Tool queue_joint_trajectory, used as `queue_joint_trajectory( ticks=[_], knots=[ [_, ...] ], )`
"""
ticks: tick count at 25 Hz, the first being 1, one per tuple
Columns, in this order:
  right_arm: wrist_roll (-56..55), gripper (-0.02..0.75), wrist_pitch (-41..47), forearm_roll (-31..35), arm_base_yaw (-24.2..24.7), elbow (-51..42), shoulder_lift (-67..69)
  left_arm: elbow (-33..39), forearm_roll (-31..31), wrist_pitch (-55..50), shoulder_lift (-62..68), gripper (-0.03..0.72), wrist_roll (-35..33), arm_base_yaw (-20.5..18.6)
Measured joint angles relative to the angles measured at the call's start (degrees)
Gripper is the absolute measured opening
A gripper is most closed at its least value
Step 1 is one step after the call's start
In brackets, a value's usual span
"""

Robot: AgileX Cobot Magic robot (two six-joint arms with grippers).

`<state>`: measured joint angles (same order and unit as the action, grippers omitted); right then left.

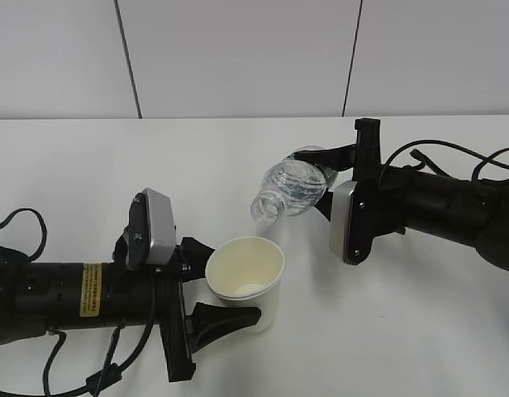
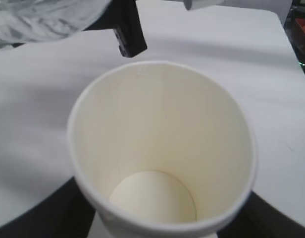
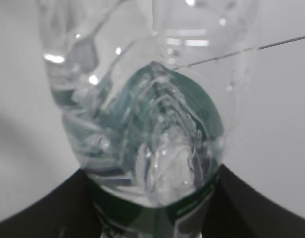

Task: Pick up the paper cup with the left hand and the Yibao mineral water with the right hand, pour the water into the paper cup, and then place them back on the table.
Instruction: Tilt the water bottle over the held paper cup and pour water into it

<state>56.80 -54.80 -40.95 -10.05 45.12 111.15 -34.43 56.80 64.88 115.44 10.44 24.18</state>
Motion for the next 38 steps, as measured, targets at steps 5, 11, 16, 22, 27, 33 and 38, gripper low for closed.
queue_joint_trajectory(
  ticks=[5,11,16,22,27,33,38],
  knots=[
    [1.13,0.361,0.0,0.0,0.0,0.0,0.0,0.0,1.14,0.28,0.0,0.47,0.0,0.0],
    [4.62,0.361,0.0,0.0,0.0,0.0,0.0,0.0,1.33,0.28,0.0,0.47,0.0,0.0],
    [7.19,0.361,0.0,0.0,0.0,0.0,0.0,0.0,1.33,0.28,0.0,0.47,0.0,0.0],
    [10.41,0.361,0.0,0.0,0.0,0.0,0.0,0.0,1.27,0.32,0.0,0.469,0.0,0.0],
    [12.18,0.361,0.0,0.0,0.0,0.0,0.0,0.0,1.27,0.32,0.0,0.469,0.0,0.0],
    [14.98,0.361,-0.1,0.0,0.0,0.0,0.0,0.0,1.23,0.32,0.0,0.469,0.0,0.0],
    [17.05,0.36,-0.14,0.0,0.0,0.0,0.0,0.0,1.29,0.32,0.0,0.469,0.0,0.0]
  ],
)
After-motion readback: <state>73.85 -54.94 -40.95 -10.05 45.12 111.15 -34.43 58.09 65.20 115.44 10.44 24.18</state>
